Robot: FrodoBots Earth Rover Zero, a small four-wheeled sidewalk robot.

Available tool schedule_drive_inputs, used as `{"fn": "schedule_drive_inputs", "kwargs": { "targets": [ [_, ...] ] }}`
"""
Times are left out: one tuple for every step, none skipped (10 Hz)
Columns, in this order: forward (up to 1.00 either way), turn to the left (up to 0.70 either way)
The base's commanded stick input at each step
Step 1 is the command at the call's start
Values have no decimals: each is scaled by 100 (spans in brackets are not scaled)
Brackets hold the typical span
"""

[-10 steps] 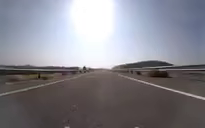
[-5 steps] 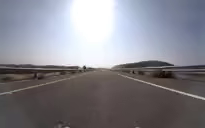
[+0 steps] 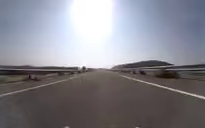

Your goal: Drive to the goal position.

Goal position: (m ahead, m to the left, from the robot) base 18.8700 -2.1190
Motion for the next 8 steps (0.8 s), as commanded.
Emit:
{"fn": "schedule_drive_inputs", "kwargs": {
  "targets": [
    [100, 0],
    [100, 0],
    [100, 0],
    [100, 0],
    [100, 0],
    [100, 0],
    [100, 0],
    [100, 0]
  ]
}}
